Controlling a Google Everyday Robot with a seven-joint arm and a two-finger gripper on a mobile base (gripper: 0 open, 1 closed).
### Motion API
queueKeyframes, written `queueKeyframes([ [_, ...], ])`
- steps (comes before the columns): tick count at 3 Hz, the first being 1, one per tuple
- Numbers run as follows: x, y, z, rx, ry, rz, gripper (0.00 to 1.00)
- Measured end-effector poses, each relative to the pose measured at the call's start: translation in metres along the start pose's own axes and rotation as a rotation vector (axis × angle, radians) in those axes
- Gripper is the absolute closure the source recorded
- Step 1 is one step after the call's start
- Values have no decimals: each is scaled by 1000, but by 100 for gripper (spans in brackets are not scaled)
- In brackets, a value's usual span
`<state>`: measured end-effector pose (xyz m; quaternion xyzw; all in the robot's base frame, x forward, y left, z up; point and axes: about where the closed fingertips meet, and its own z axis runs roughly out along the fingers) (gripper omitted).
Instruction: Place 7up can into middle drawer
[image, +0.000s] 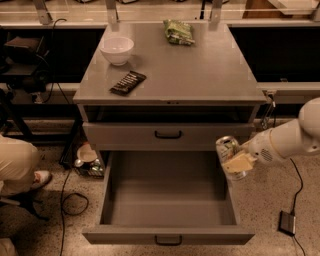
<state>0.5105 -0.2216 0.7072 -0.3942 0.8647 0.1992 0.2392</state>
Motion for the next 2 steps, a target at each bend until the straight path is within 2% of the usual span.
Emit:
queueKeyframes([
  [1, 11, 7, 16, -21, 18, 16, 100],
  [2, 11, 7, 16, -21, 18, 16, 100],
])
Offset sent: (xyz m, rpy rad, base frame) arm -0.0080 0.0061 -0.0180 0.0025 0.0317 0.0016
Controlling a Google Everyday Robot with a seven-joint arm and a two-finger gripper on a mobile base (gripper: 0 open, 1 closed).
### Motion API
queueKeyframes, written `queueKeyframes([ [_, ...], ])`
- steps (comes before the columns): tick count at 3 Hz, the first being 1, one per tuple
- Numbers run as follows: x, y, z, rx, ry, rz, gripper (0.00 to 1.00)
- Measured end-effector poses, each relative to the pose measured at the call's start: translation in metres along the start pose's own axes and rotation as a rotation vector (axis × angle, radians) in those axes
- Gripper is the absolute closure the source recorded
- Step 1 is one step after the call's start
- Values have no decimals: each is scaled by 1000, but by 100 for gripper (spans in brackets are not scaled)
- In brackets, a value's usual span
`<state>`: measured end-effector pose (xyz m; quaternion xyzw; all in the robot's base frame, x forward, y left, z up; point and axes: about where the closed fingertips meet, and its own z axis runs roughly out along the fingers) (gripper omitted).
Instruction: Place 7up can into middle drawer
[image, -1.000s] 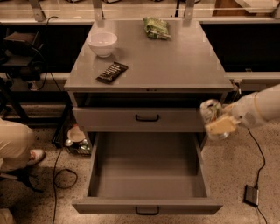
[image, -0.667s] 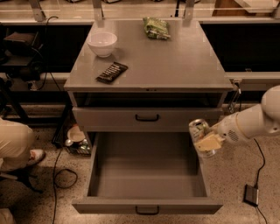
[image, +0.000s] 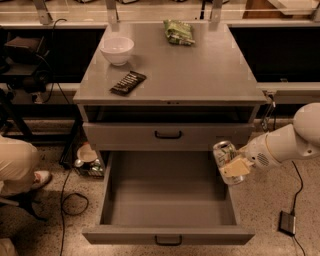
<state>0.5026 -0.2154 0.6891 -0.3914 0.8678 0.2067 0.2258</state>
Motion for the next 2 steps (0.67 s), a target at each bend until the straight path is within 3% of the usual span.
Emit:
queueKeyframes([
  [1, 16, -3, 29, -15, 38, 54, 100],
  [2, 37, -8, 86, -34, 95, 116, 100],
])
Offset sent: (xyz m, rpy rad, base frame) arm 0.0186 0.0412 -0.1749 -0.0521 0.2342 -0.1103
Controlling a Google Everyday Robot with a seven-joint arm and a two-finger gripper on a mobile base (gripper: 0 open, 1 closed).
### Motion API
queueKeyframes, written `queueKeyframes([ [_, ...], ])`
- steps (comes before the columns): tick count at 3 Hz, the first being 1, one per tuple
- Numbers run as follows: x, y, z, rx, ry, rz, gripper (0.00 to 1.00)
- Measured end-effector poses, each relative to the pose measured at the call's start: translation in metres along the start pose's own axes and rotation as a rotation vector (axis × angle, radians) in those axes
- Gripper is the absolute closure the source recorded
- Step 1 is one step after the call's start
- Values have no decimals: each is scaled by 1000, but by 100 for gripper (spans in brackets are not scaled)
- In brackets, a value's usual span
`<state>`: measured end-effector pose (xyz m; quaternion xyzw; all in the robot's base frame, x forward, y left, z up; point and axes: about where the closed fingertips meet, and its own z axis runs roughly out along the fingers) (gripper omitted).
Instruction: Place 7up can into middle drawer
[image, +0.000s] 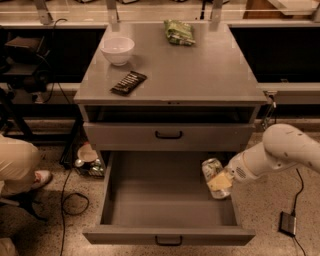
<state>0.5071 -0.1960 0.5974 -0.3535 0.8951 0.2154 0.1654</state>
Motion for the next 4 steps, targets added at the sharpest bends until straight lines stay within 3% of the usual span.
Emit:
queueKeyframes([
  [1, 7, -10, 90, -37, 34, 70, 100],
  [3, -9, -9, 191, -78, 26, 95, 100],
  [4, -18, -3, 210, -88, 13, 89, 100],
])
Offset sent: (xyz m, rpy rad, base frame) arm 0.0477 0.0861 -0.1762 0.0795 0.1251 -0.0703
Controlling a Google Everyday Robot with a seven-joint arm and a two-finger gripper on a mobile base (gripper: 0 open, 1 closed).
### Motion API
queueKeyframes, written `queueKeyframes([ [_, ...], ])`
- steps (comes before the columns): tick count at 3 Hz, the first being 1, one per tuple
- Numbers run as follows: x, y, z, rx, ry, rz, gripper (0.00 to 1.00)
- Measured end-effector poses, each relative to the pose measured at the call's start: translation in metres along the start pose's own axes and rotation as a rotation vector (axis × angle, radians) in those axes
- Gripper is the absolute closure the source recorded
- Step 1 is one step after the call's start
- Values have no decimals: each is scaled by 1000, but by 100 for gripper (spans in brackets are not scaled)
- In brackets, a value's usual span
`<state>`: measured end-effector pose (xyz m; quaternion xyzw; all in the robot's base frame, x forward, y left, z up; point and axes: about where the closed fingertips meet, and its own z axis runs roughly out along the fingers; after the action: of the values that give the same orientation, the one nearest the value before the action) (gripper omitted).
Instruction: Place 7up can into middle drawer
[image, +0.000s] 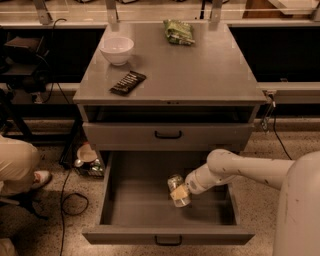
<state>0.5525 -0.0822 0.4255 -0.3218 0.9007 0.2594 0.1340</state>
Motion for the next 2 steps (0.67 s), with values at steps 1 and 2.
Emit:
queueKeyframes([
  [1, -9, 8, 16, -10, 2, -16, 100],
  [2, -14, 11, 31, -16, 10, -22, 100],
])
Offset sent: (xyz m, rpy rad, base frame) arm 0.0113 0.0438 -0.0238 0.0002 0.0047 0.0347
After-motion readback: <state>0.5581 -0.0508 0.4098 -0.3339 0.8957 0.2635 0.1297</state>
